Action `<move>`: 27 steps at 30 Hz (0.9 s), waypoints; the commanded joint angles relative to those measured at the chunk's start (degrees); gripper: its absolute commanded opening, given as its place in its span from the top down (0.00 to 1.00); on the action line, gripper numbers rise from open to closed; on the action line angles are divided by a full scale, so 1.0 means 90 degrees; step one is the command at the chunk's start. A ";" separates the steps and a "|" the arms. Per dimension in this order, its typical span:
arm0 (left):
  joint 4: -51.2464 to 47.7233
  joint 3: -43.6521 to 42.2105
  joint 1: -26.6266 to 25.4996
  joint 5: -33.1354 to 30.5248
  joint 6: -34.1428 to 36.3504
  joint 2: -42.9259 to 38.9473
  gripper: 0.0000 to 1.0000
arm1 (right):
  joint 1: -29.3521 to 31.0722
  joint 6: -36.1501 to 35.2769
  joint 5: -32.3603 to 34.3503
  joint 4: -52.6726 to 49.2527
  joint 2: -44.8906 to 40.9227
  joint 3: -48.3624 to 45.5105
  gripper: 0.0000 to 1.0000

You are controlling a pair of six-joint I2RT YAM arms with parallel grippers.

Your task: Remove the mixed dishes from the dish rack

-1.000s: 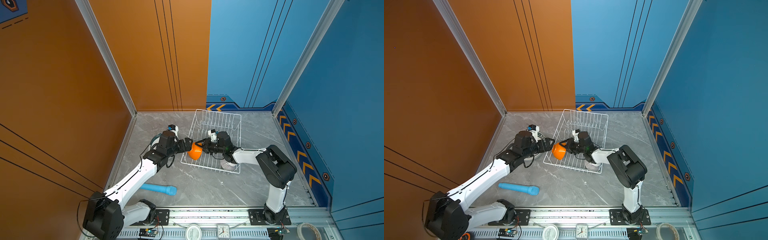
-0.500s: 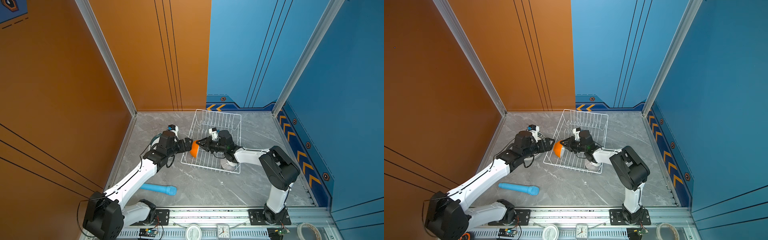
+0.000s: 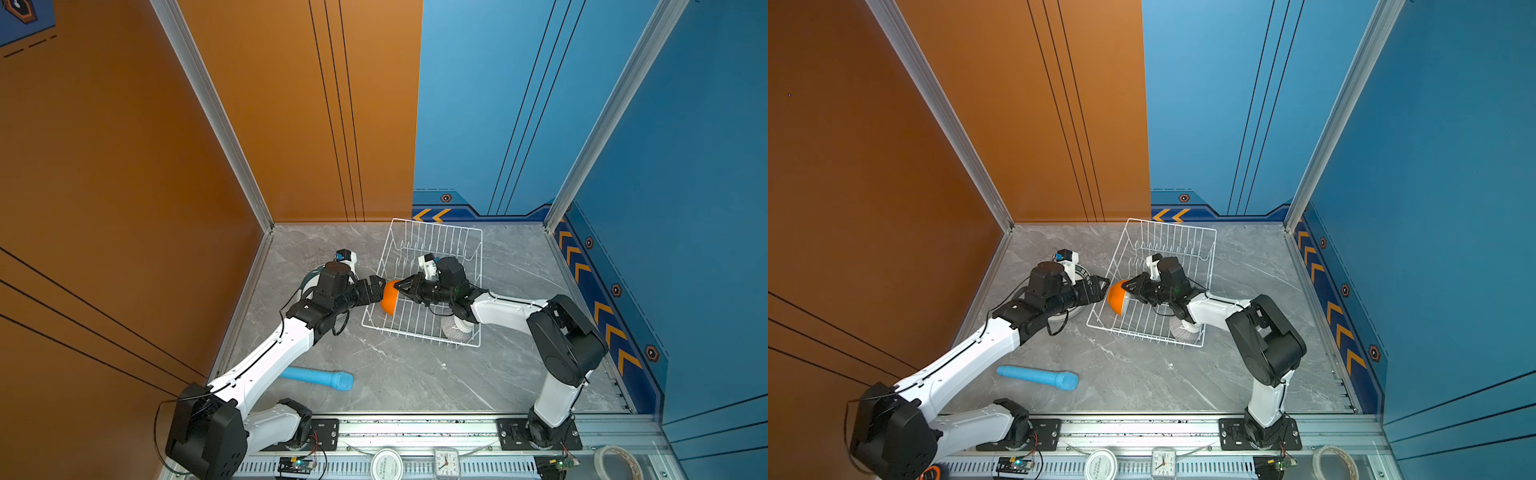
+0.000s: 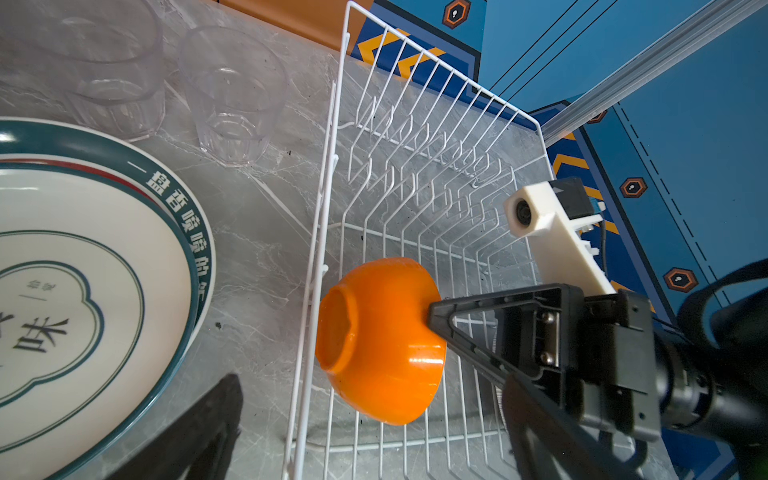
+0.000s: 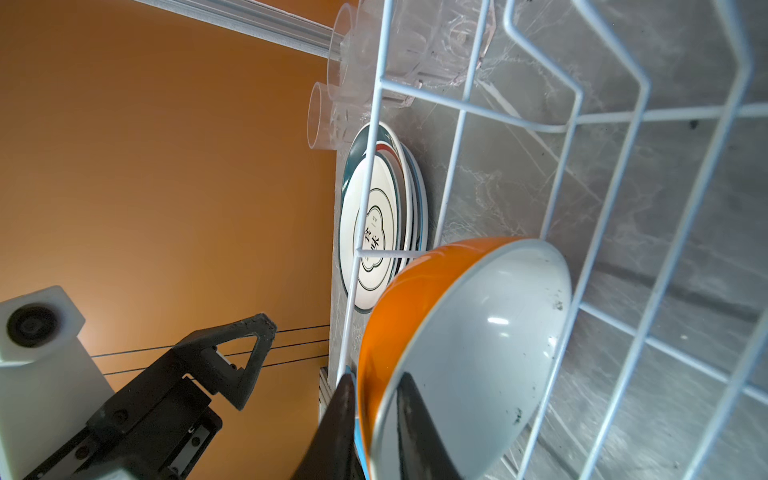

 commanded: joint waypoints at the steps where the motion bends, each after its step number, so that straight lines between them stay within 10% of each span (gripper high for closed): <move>1: -0.0186 0.0188 0.0006 0.0076 0.0162 0.0041 0.02 | 0.0079 -0.0375 0.0091 -0.0465 0.0061 0.0274 0.77; 27: -0.0293 0.0123 0.0019 -0.0105 0.0253 -0.0121 0.02 | 0.0446 -0.1579 0.0663 -0.2725 0.0661 0.1704 0.71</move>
